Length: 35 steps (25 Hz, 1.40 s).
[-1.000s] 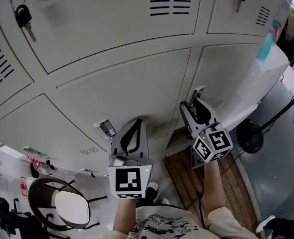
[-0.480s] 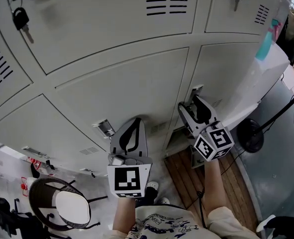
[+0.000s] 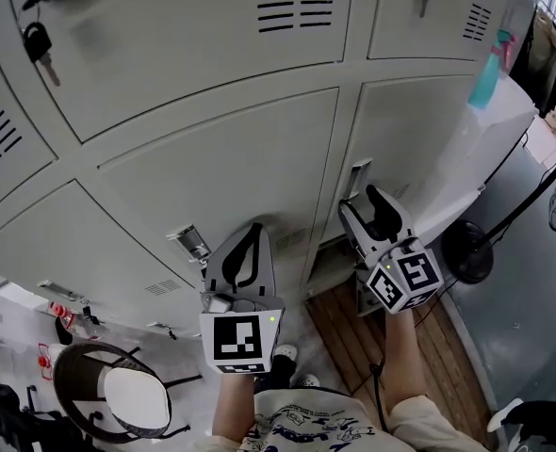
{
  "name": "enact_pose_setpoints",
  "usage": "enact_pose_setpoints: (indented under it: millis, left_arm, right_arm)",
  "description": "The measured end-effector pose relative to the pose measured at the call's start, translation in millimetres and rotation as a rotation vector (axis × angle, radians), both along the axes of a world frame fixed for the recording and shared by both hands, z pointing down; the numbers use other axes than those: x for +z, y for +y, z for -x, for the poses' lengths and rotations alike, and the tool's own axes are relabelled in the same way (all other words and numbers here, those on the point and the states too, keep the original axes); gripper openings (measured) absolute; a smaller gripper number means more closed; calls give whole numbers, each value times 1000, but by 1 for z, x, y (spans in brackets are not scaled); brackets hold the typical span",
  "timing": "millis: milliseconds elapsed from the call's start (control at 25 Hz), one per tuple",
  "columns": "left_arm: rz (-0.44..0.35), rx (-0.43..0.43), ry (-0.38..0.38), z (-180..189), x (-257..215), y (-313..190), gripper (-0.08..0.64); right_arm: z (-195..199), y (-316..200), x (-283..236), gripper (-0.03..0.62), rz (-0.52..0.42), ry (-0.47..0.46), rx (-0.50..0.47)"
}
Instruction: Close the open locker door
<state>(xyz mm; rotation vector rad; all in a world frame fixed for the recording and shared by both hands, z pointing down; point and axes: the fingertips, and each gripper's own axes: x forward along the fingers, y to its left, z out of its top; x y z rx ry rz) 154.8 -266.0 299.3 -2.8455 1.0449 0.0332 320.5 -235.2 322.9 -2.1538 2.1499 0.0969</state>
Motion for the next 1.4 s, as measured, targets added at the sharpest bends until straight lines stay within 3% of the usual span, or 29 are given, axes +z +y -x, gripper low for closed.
enact_pose_setpoints:
  millis: [520,960,1400]
  left_arm:
    - [0,102,4,-26,-1,25,2]
    - [16,246,-17,-72,11,62,2]
    - [35,340,-62,-103,28,90,2]
  right_arm:
    - [-28,81,-16,244,-30,64,224]
    - [-70,161,20,244,29,14,420]
    - [-80,203,96,244,154,-43,460]
